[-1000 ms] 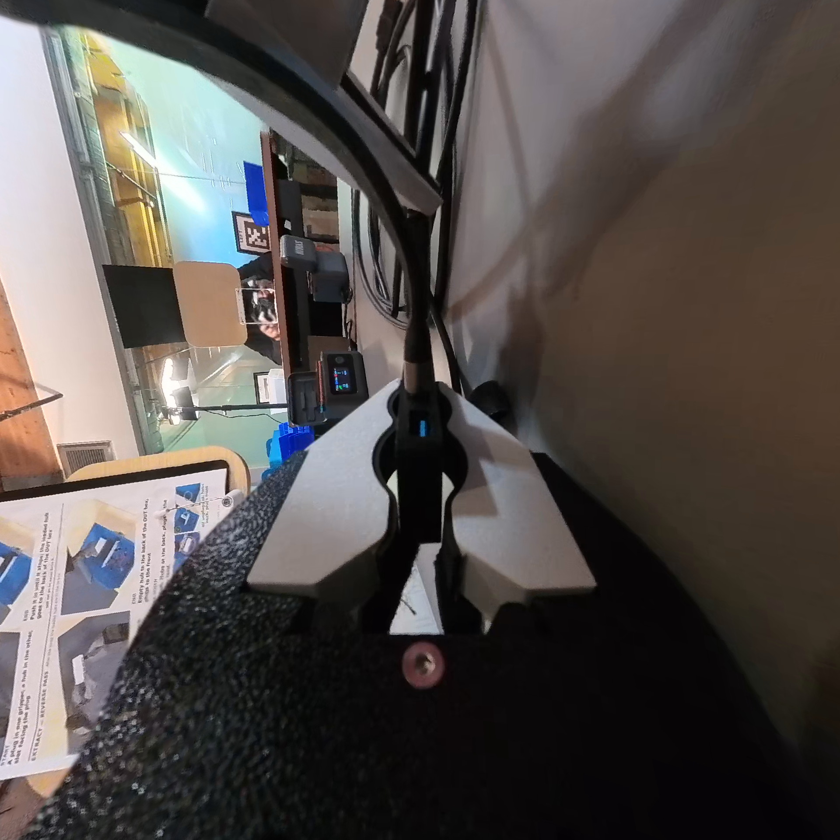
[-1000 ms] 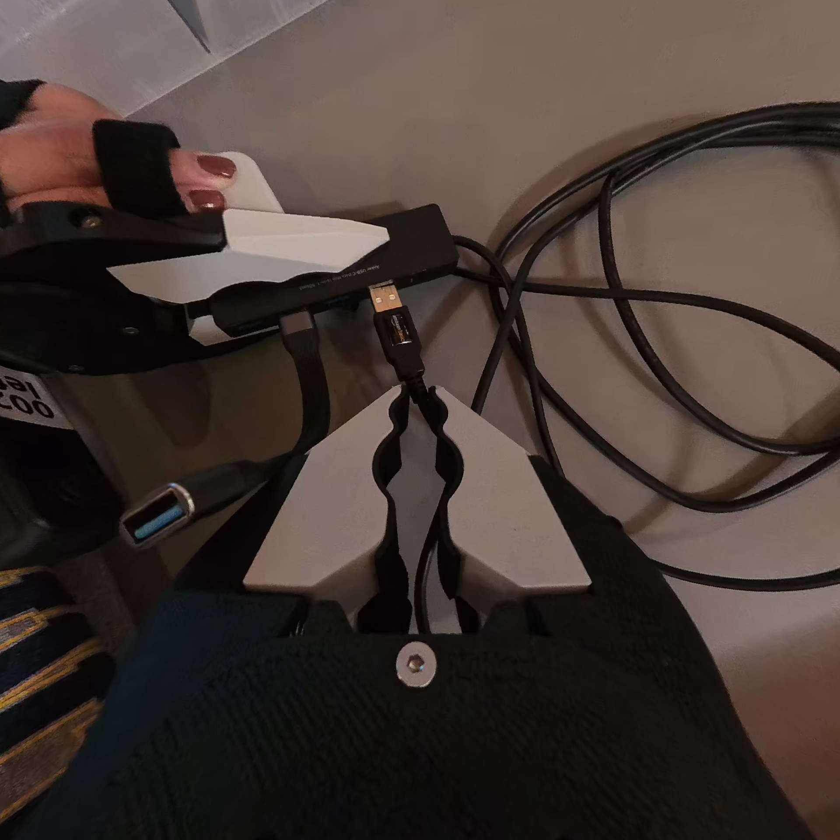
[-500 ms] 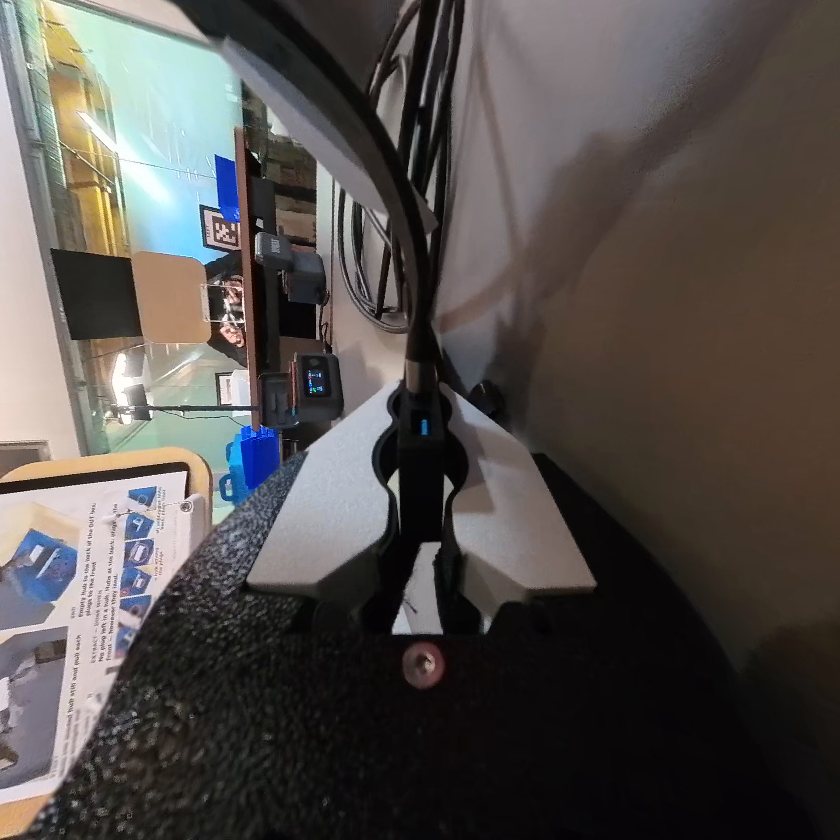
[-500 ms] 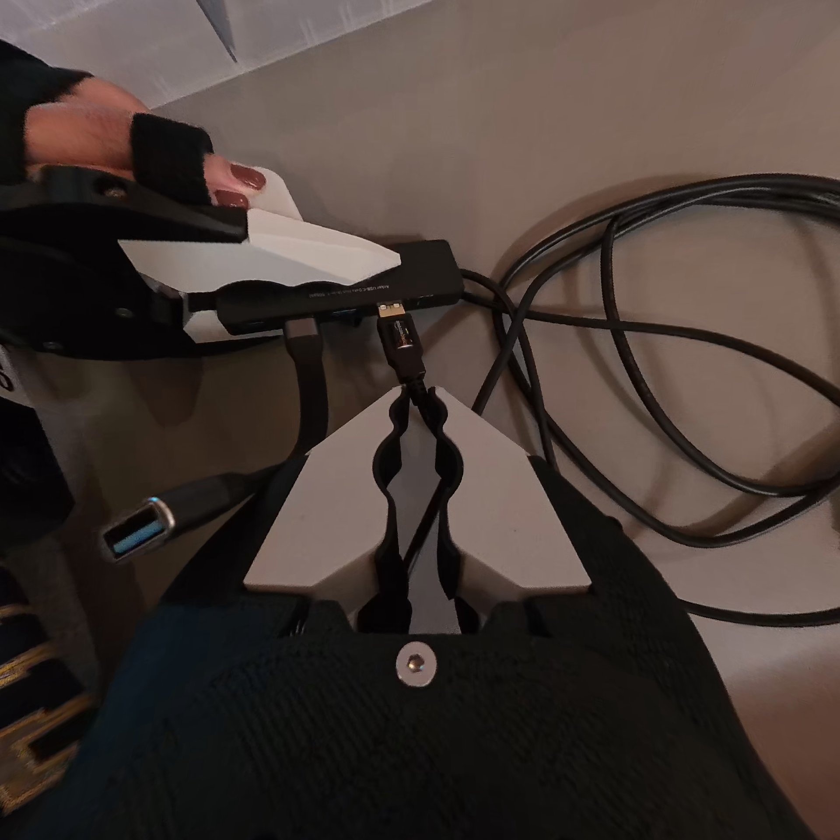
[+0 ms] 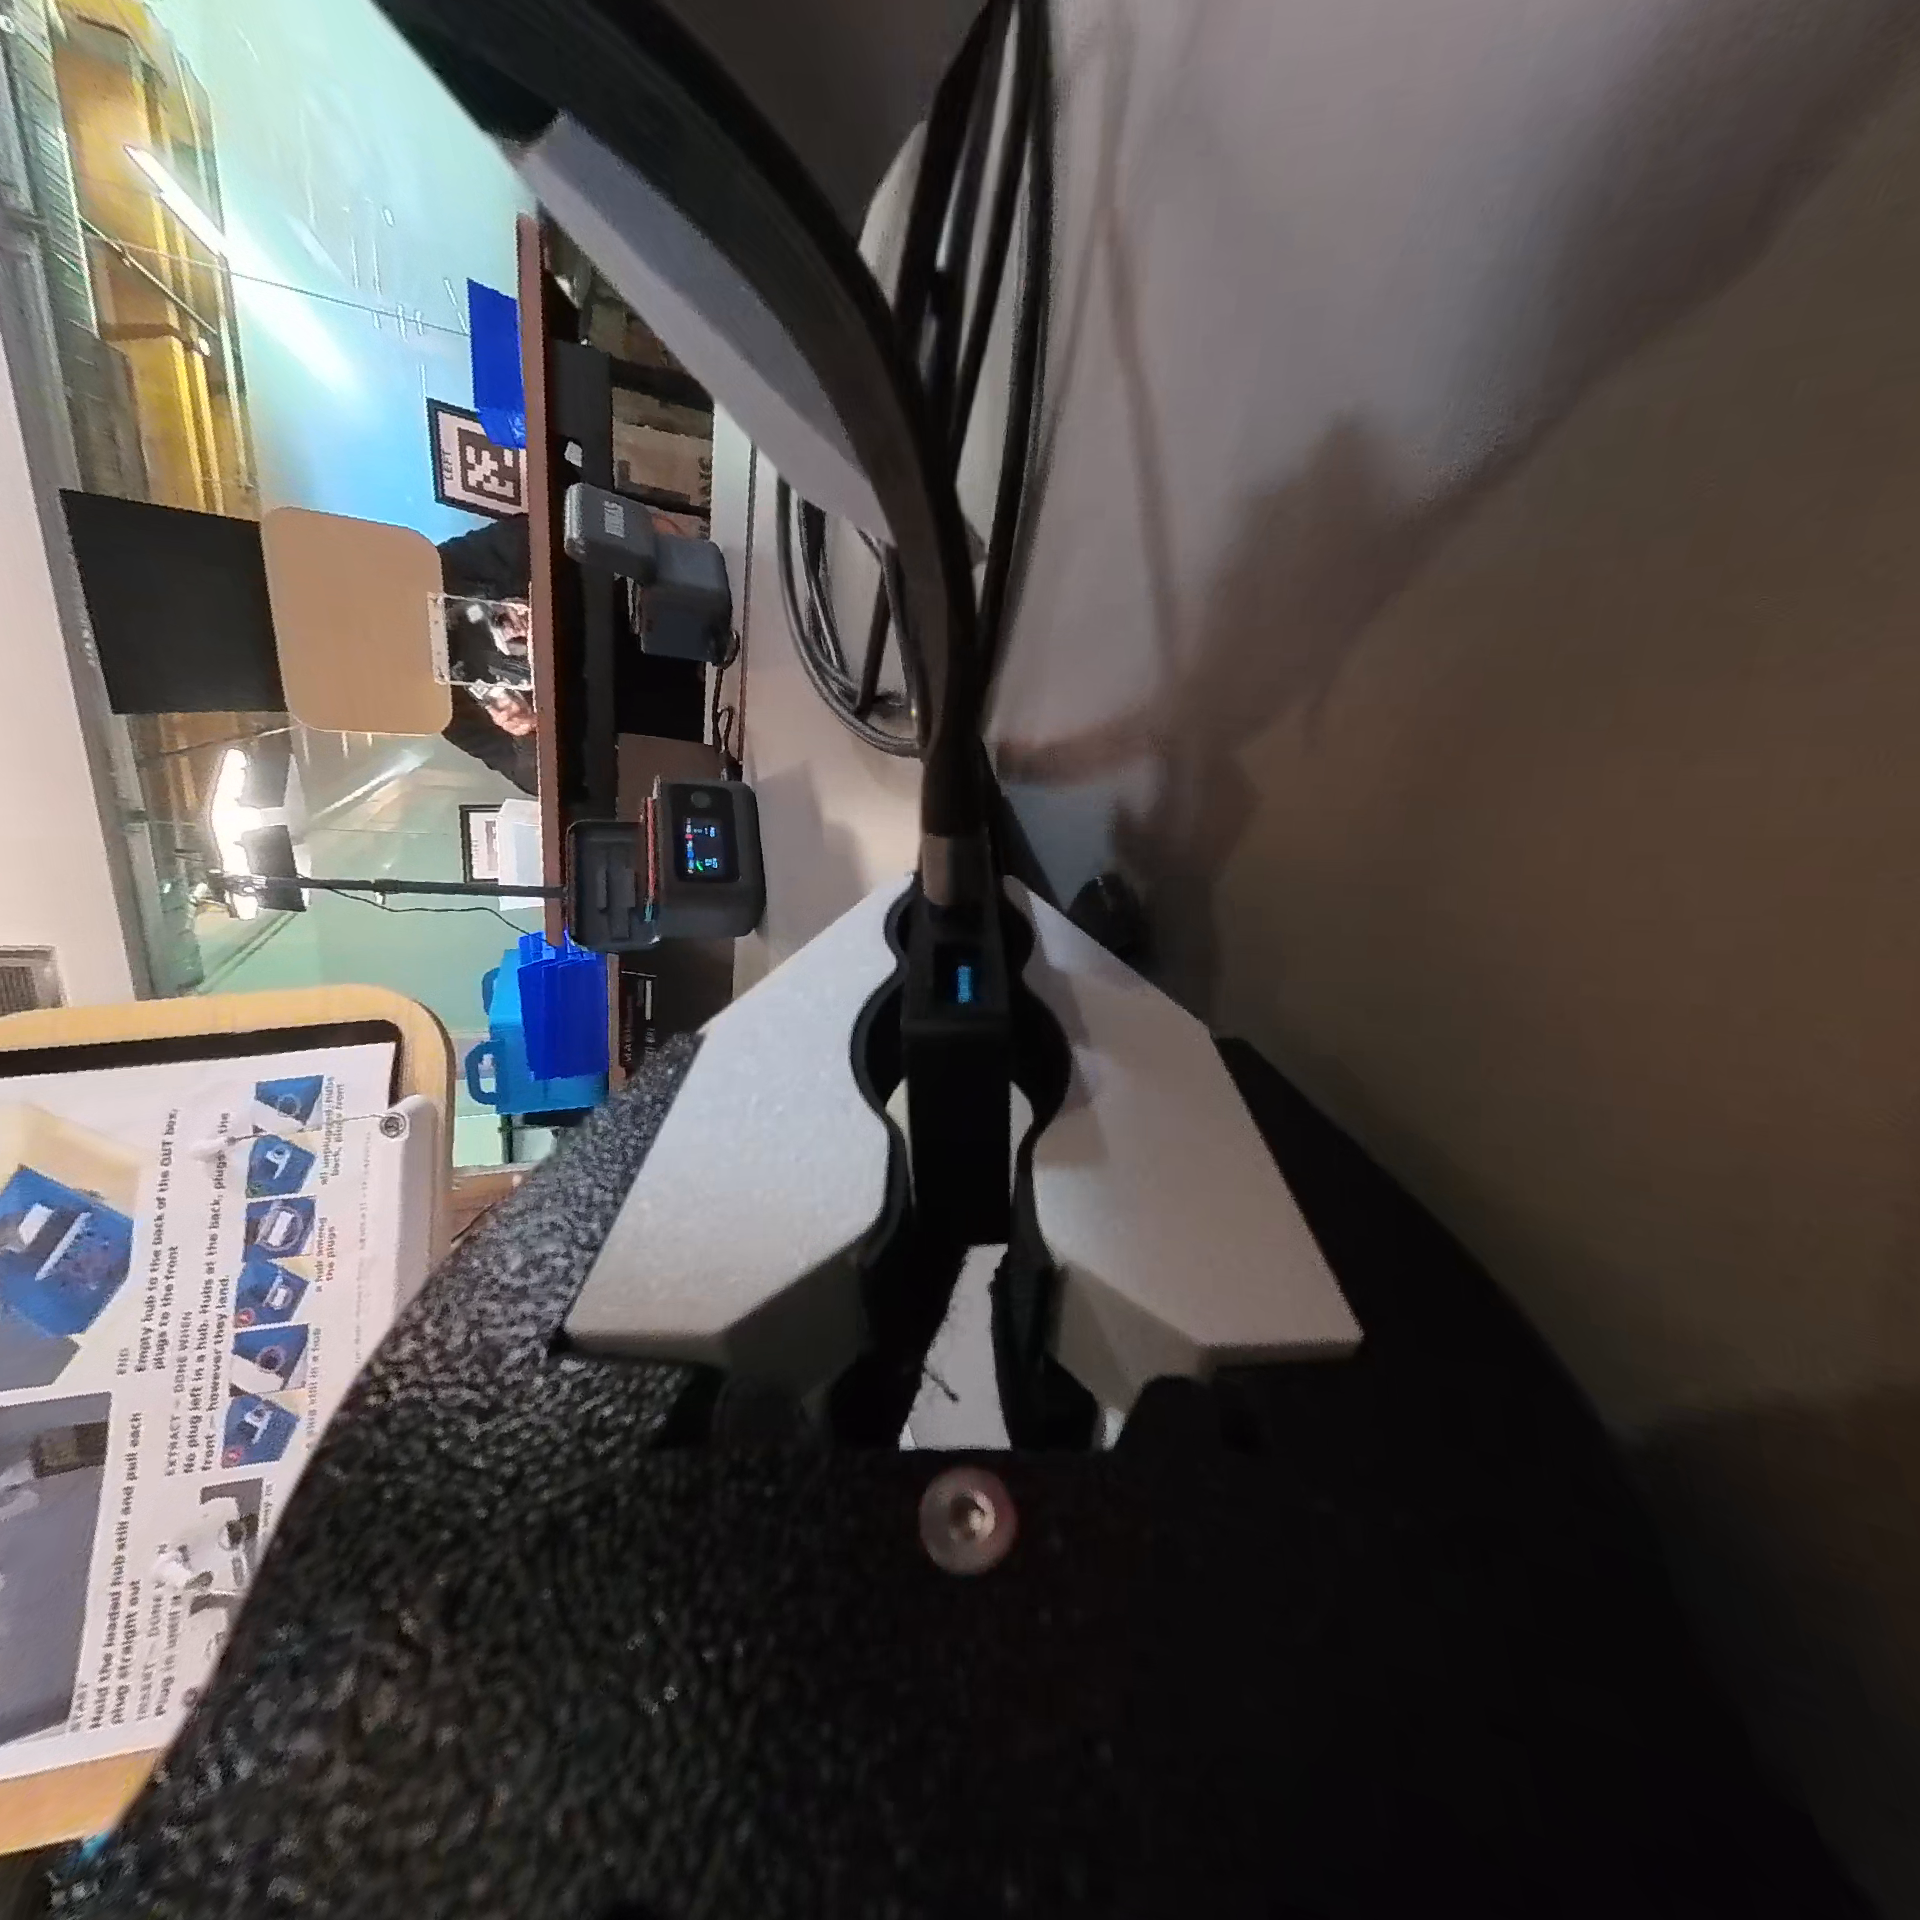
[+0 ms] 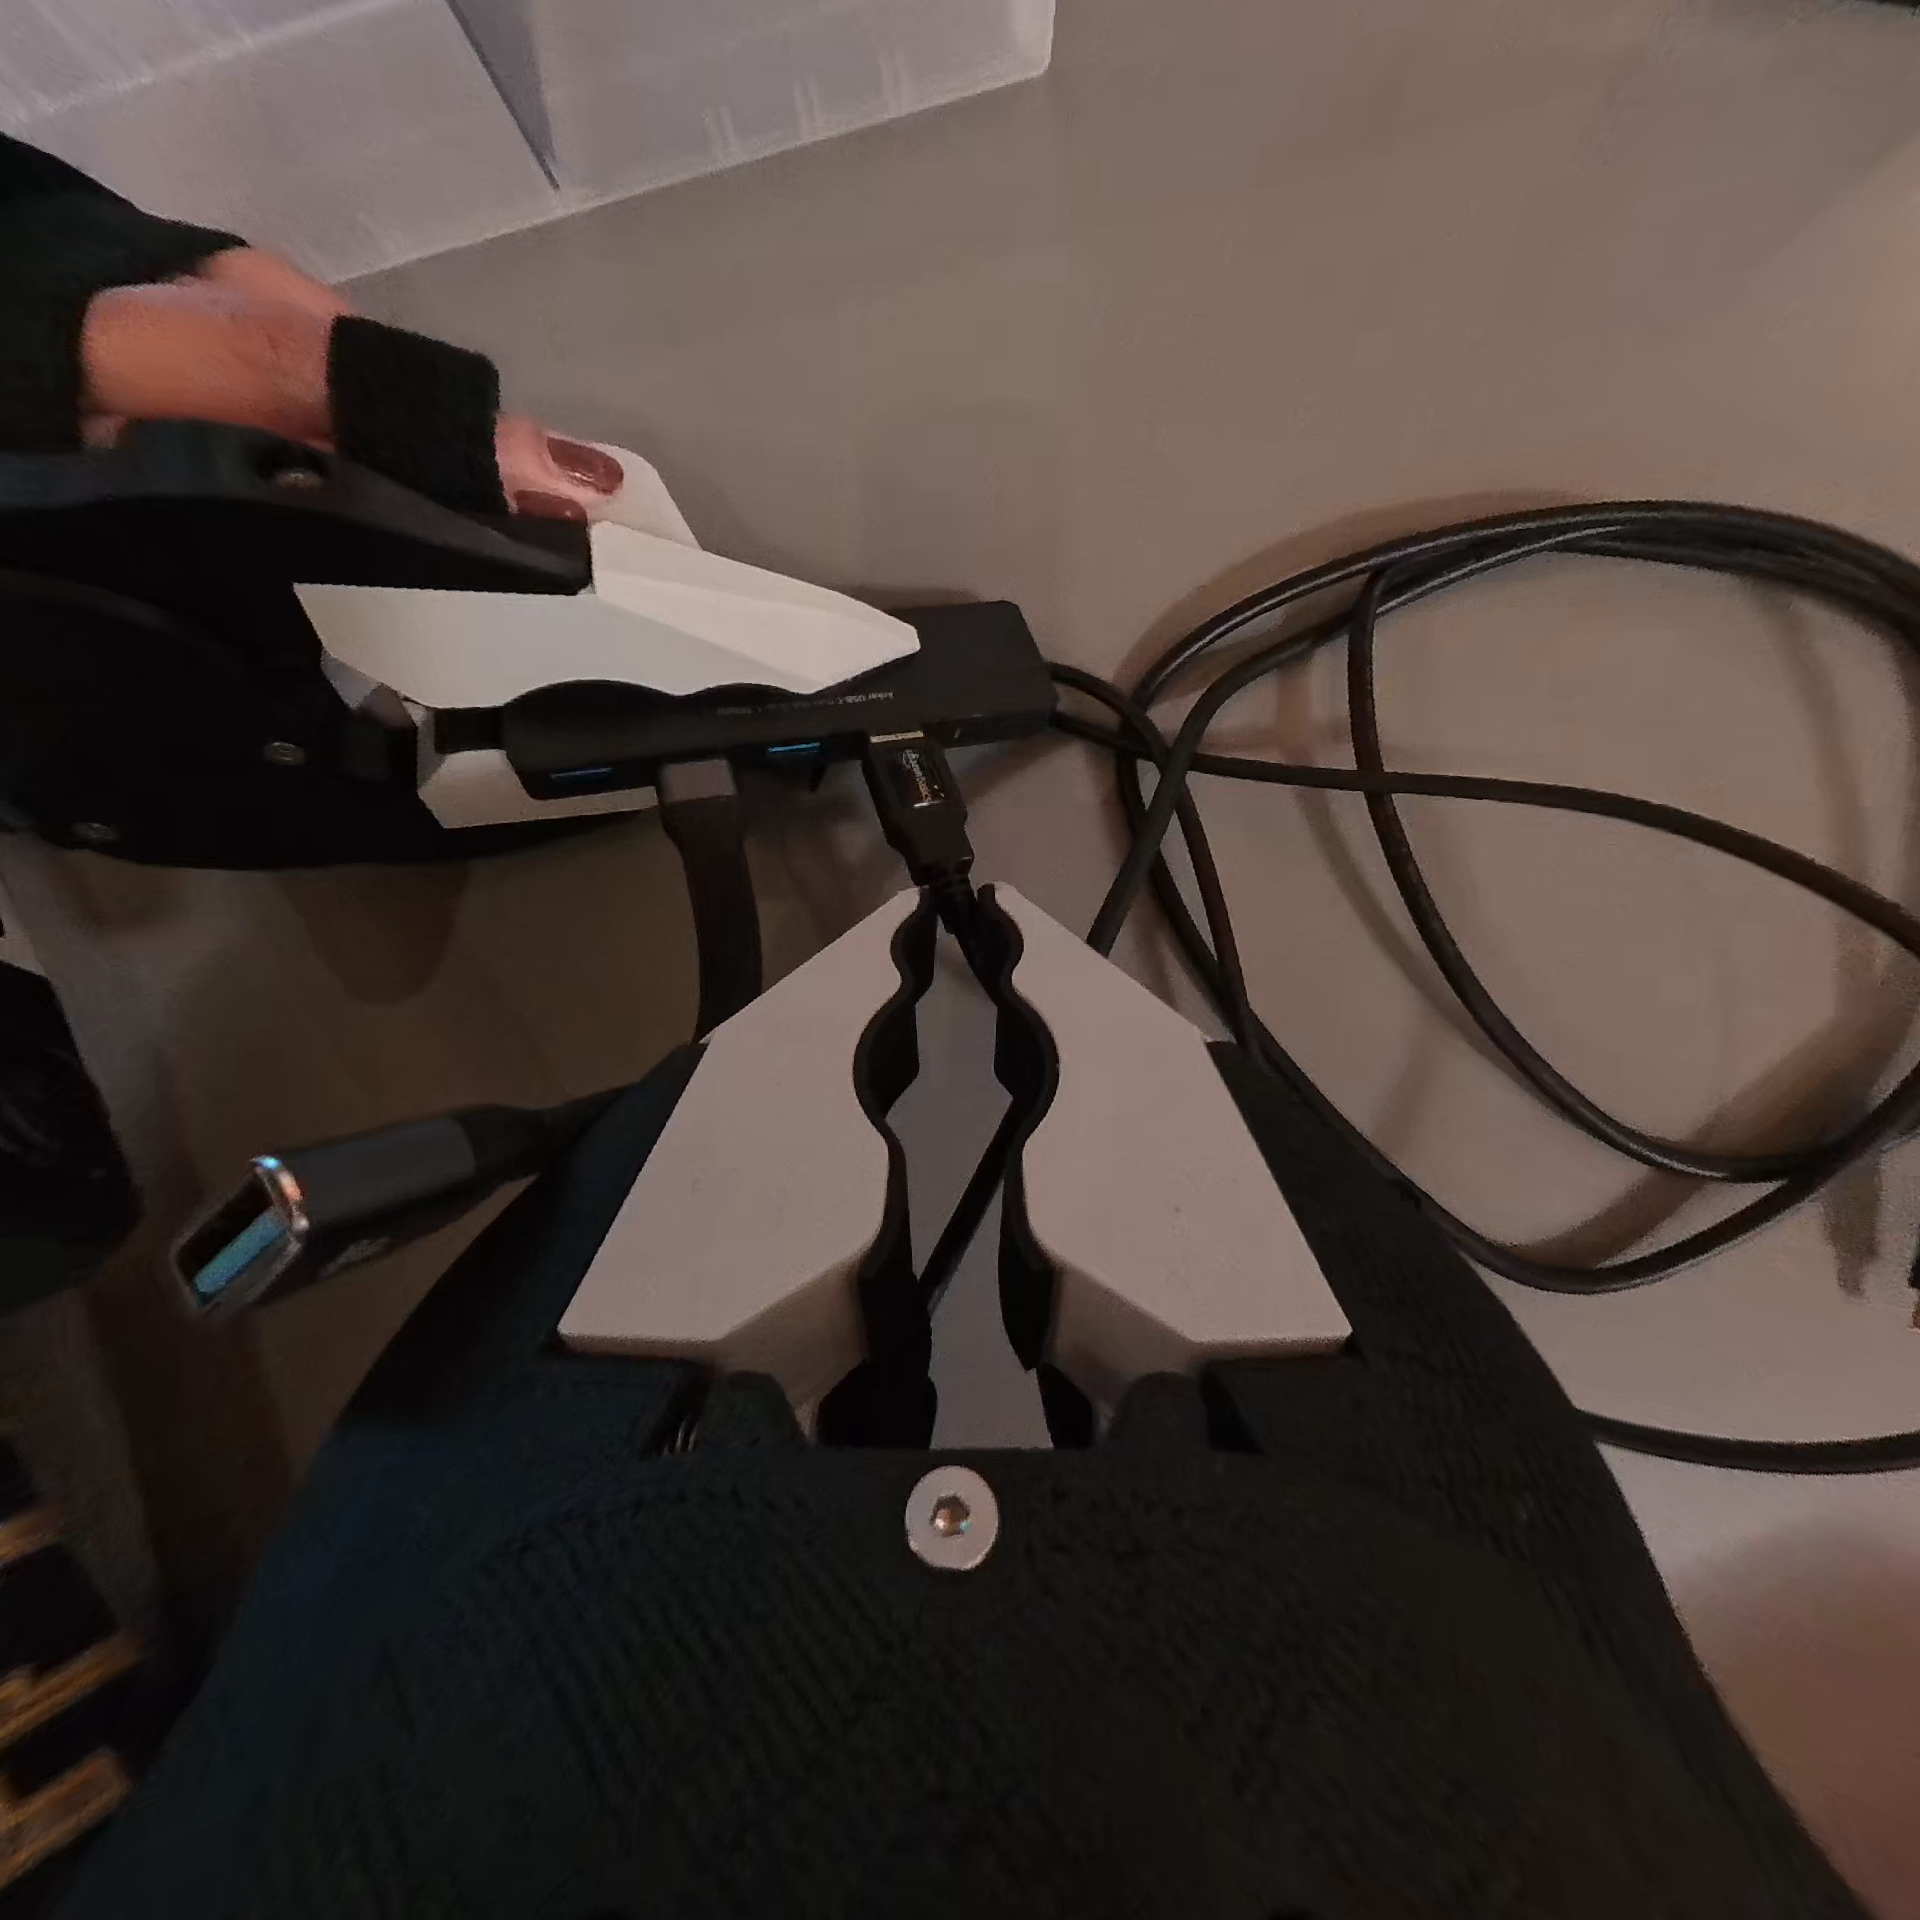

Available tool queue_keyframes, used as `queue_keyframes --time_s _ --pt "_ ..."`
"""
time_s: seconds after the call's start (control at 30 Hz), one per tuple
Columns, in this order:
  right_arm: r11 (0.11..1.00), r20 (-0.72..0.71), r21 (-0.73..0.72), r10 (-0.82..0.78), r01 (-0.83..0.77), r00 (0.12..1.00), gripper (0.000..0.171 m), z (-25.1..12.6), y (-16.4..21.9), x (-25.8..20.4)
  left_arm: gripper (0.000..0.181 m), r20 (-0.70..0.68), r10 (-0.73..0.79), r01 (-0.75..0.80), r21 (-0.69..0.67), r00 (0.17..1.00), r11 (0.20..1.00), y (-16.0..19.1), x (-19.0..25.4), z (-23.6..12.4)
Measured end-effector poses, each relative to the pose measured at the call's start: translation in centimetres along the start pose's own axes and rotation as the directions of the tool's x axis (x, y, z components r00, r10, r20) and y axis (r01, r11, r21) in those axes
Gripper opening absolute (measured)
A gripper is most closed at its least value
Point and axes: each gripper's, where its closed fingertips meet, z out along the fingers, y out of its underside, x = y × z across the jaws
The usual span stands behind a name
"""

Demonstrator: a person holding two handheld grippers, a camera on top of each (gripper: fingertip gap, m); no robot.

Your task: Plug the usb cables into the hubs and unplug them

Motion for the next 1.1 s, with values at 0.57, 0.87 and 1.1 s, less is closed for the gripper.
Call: queue_keyframes --time_s 0.57,0.87,1.1 --pt "0.999 -0.027 -0.034 -0.037 0.036 0.999 0.005 0.5 -0.1 0.1 0.008 0.017 0.041 -0.040 -0.029 0.999 0.999 0.3 0.2 0.5" --pt "0.956 0.020 0.292 -0.027 0.020 0.999 0.054 -3.2 0.6 -1.1 0.009 0.046 0.043 -0.044 0.029 0.998 0.999 0.0 -0.6 -0.2" --pt "0.847 -0.249 0.400 -0.267 0.351 0.931 0.079 -7.4 1.7 -2.1 0.009 -0.120 -0.188 0.209 0.193 0.975 0.959 -2.5 -0.4 -1.1"
